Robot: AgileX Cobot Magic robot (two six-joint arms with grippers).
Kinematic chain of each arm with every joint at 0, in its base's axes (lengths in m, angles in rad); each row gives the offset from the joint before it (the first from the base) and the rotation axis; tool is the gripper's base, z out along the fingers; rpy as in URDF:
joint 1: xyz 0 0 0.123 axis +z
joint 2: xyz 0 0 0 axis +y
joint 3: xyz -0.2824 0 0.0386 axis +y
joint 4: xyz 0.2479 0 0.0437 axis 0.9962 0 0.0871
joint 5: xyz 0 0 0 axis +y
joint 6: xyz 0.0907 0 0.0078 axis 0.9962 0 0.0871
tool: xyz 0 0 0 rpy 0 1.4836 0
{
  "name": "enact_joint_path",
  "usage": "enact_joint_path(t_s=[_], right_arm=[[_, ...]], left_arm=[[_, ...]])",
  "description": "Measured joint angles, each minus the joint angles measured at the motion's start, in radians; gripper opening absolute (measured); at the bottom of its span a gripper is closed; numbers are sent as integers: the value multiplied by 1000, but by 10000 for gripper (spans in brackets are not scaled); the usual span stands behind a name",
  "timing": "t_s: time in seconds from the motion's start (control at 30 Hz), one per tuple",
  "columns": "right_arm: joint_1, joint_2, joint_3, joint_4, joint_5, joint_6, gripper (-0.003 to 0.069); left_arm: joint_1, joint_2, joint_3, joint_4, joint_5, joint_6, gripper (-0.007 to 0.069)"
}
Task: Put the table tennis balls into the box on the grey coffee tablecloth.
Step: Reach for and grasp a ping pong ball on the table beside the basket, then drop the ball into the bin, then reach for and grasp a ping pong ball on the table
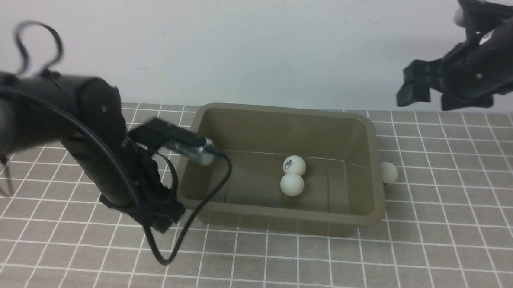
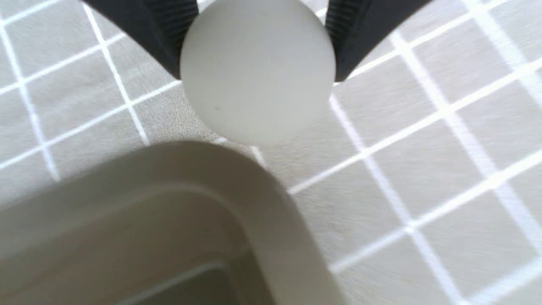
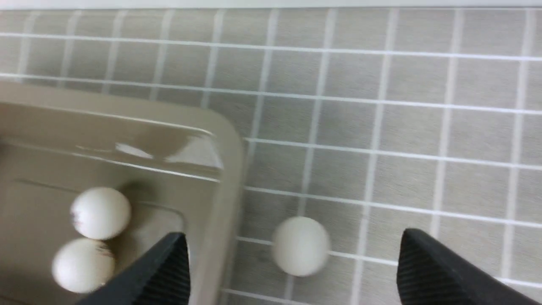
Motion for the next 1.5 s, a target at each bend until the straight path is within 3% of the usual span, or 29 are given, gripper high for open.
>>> enact_joint_path(t_s=[0.27, 0.5, 0.7, 0.77, 0.93, 1.07, 1.13, 1.17, 1.3, 1.37, 1.5], right_arm=[[1, 92, -2, -24, 10, 0, 591], [1, 219, -2, 5, 29, 1, 591], [1, 277, -2, 25, 2, 1, 591], [1, 295, -2, 30, -12, 1, 591], [2, 346, -2, 67, -38, -10, 588], [2, 355, -6, 66, -45, -19, 515], [2, 355, -9, 66, -39, -19, 402], [2, 354, -15, 53, -18, -22, 348], [-3, 296, -31, 4, 58, -23, 363], [-5, 199, -34, 21, 92, -23, 363], [32, 56, -45, 90, 98, -53, 363]], left_arm=[[0, -59, -173, -113, 49, -35, 342], [0, 124, -349, -161, 77, -29, 342], [-1, 261, -367, -161, 77, -24, 342], [-3, 297, -367, -164, 61, -24, 382], [-10, 320, -370, -166, 36, -24, 563], [-10, 310, -392, -159, 50, -32, 602], [-10, 293, -415, -156, 69, -38, 556], [-10, 269, -442, -150, 92, -47, 470], [-10, 170, -496, -109, 139, -60, 160], [-10, 86, -508, -75, 151, -62, 46], [-10, -60, -510, -35, 168, -82, -2]])
